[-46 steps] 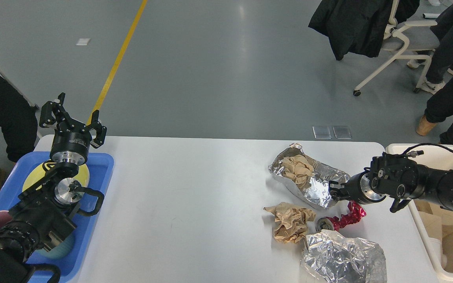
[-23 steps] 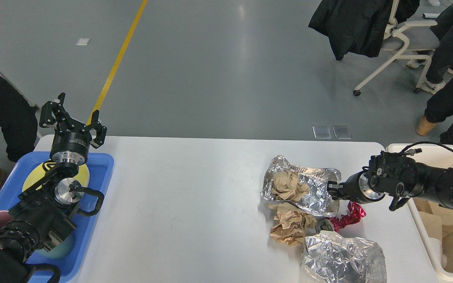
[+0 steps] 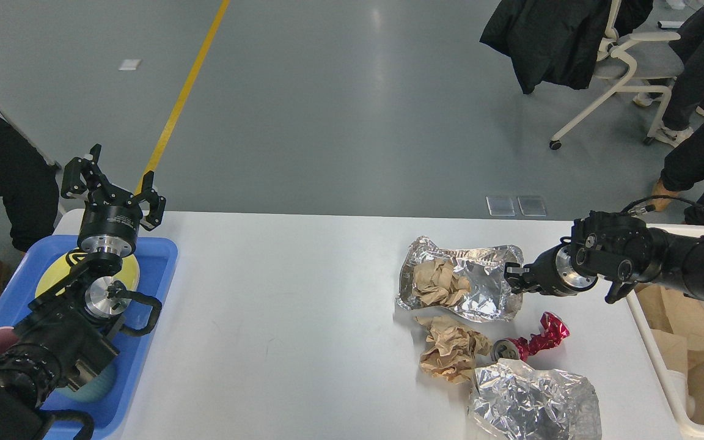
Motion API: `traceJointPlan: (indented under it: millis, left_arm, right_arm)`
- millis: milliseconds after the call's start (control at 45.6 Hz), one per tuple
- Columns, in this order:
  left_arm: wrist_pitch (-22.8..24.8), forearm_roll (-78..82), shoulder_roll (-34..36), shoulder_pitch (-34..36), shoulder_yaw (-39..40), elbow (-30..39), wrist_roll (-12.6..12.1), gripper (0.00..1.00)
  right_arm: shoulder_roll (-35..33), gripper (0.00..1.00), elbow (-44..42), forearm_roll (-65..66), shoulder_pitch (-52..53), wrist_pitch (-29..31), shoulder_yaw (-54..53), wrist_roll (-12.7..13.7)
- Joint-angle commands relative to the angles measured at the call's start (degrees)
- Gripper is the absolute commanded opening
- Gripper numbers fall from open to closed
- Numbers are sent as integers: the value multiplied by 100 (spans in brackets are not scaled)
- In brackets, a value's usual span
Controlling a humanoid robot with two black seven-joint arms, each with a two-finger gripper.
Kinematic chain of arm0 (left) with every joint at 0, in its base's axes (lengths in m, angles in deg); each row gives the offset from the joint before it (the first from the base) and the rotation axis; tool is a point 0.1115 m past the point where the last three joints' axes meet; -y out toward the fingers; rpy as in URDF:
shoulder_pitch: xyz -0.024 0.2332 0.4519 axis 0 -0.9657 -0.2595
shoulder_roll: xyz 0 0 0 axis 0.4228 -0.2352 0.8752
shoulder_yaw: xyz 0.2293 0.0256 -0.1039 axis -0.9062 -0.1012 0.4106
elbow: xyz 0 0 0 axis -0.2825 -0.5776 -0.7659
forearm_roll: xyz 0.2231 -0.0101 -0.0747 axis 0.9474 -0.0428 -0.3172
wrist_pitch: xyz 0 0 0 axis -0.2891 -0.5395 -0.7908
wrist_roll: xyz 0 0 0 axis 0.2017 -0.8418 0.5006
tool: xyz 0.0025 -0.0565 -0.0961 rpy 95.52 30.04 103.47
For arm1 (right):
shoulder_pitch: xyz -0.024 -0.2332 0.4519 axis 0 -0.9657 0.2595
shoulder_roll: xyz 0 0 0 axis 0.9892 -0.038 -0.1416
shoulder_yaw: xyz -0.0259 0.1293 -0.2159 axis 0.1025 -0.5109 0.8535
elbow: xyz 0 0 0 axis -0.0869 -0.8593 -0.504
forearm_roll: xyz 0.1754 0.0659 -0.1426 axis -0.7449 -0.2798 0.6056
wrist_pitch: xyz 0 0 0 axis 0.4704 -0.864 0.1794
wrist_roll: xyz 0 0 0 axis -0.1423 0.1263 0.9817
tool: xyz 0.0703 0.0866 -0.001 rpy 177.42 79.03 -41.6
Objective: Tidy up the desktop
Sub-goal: 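Grasp the foil tray rim and drag it toward the bin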
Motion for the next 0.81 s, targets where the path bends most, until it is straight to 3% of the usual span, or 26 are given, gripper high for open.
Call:
traceJointPlan:
  millis: [0,351,789]
  left_arm:
    - [0,0,0,0,0,0,0,96]
    - [0,0,0,0,0,0,0,96]
    - [0,0,0,0,0,0,0,96]
  right_arm:
    - [-49,0,-7,33,74,195,63,0]
    - [-321,0,37,138,425,827,90,0]
    - [-884,0,950,174,2156,2804,748,17]
